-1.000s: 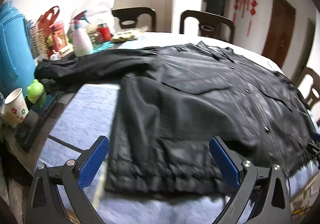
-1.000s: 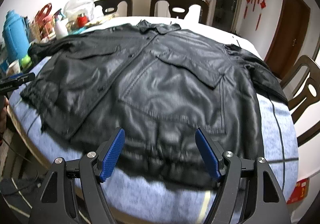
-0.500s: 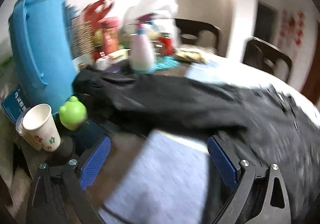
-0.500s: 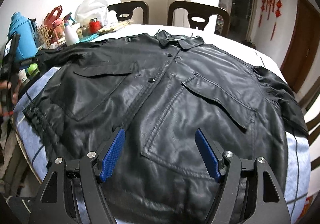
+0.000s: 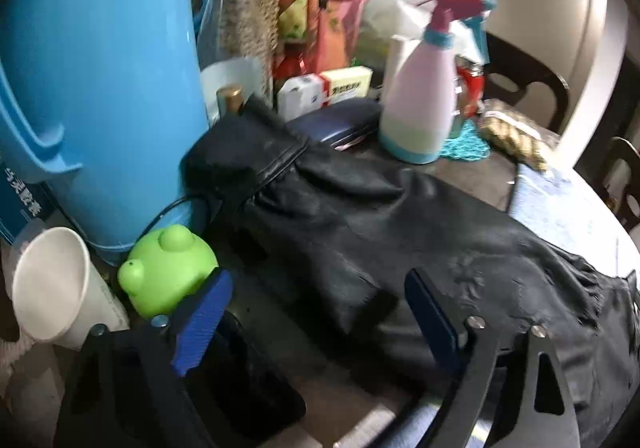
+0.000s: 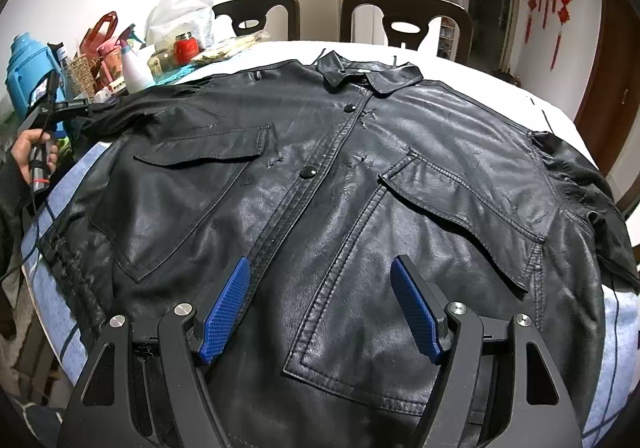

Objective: Fold large clothes
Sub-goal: 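Move the left gripper to the jacket sleeve cuff and grasp it, then carry the sleeve across the jacket front with the left gripper and release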

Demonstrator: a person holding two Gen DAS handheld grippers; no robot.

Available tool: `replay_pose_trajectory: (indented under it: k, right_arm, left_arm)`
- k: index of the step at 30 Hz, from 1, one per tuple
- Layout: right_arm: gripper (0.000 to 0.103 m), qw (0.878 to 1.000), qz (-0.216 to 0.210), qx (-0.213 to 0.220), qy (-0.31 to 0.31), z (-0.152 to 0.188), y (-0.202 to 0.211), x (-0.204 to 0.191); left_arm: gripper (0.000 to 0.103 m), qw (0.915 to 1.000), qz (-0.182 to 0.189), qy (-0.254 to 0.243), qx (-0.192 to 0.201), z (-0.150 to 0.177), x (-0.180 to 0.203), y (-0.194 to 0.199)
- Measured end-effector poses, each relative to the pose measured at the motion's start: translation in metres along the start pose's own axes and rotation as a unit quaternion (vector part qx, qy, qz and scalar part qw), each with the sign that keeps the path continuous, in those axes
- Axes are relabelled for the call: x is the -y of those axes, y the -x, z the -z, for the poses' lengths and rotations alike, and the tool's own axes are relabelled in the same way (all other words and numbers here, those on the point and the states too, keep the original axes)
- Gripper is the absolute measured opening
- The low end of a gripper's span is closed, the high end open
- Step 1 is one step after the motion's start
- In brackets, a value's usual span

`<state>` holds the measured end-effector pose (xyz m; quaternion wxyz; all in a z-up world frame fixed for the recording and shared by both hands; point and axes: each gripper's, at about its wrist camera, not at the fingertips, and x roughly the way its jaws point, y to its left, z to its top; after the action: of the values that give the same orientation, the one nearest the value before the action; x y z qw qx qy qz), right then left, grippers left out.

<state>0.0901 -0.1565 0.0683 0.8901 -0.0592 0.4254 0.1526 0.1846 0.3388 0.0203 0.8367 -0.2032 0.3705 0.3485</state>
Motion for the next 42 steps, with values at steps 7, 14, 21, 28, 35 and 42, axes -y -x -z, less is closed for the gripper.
replay_pose_trajectory:
  k: [7,14,21,28,35,42]
  right_arm:
    - [0.073,1.000,-0.002,-0.001,-0.001,0.000,-0.002,0.002]
    - [0.073,1.000,-0.003,0.005,-0.013,0.004,0.004,0.010]
    - [0.073,1.000,-0.005,0.010,-0.024,0.009,0.008,0.015]
    - [0.073,0.999,-0.001,0.022,-0.035,0.014,0.020,0.021]
    - [0.073,0.997,0.019,0.018,-0.069,0.028,0.026,0.041]
    - [0.073,0.996,0.023,0.019,-0.090,0.032,0.036,0.056]
  left_arm:
    - [0.019,0.9999,0.010,0.007,-0.003,-0.012,0.006,-0.015]
    - [0.005,0.9941,0.076,-0.032,0.071,-0.030,0.028,0.029]
    - [0.005,0.9532,0.198,-0.163,0.160,-0.024,0.117,0.126]
    - [0.005,0.8792,0.330,-0.307,0.155,0.044,0.254,0.187]
    - [0.005,0.8084,0.407,-0.422,0.054,0.169,0.363,0.188]
    - [0.031,0.7858,0.424,-0.450,-0.024,0.212,0.356,0.177]
